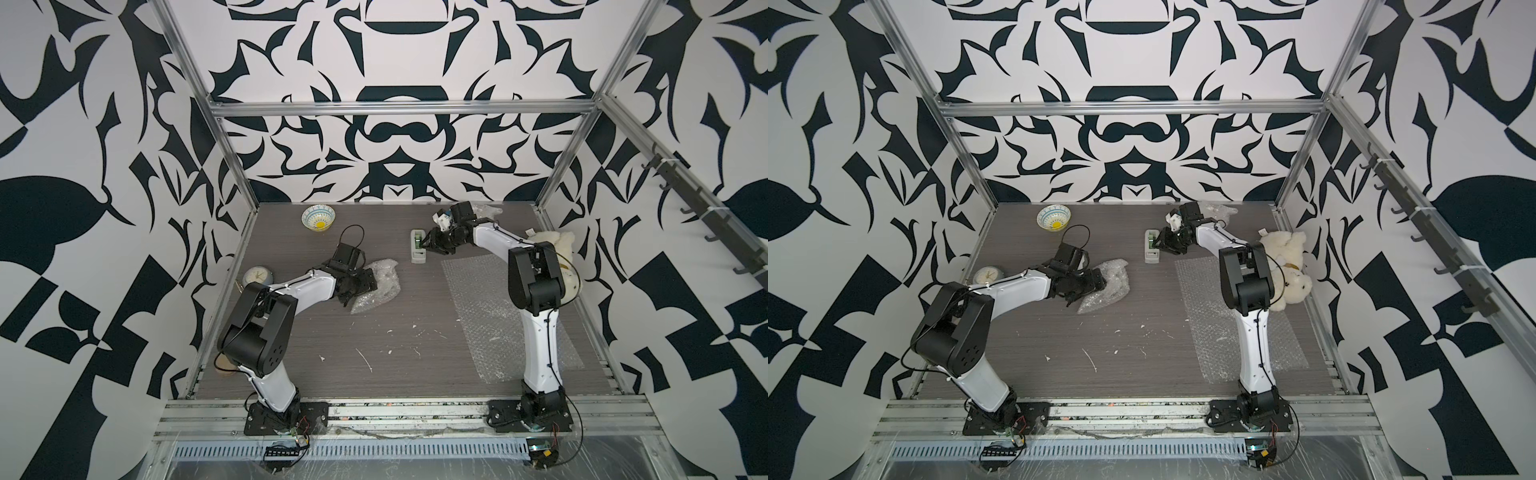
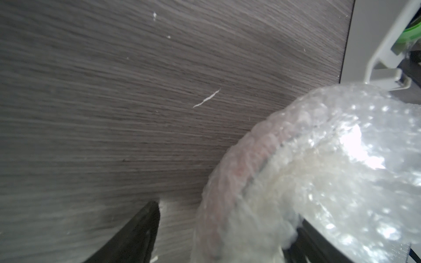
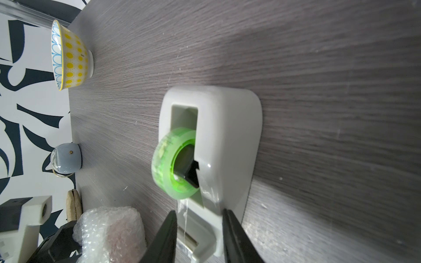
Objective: Wrap bowls in bubble wrap
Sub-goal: Tear off the tape using the Tape Cutter.
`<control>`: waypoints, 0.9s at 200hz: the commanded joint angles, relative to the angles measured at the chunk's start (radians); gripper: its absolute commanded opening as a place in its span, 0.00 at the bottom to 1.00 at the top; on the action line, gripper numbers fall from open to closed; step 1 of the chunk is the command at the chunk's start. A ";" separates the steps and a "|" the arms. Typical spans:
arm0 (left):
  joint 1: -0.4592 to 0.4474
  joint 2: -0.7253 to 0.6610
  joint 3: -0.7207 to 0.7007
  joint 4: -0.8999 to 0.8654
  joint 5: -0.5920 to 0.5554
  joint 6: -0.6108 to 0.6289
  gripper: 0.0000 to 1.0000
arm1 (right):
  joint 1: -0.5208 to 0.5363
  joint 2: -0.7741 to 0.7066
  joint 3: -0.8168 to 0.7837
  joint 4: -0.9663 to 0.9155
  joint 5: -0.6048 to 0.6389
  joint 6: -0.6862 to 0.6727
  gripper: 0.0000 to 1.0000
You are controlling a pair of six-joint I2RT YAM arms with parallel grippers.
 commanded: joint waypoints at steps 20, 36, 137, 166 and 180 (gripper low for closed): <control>-0.006 0.004 -0.004 -0.018 0.006 0.004 0.84 | 0.026 -0.090 0.013 -0.010 -0.011 -0.023 0.37; -0.006 0.003 -0.004 -0.017 0.008 0.004 0.84 | 0.026 -0.067 0.025 -0.030 -0.009 -0.030 0.37; -0.006 0.002 -0.017 -0.017 -0.001 0.004 0.84 | 0.026 0.028 0.009 -0.013 -0.041 -0.009 0.33; -0.006 0.003 -0.010 -0.018 -0.005 0.006 0.84 | 0.025 0.063 0.030 0.007 -0.116 0.035 0.32; -0.006 0.000 -0.011 -0.023 -0.009 0.007 0.83 | 0.025 0.074 0.041 0.010 -0.133 0.050 0.31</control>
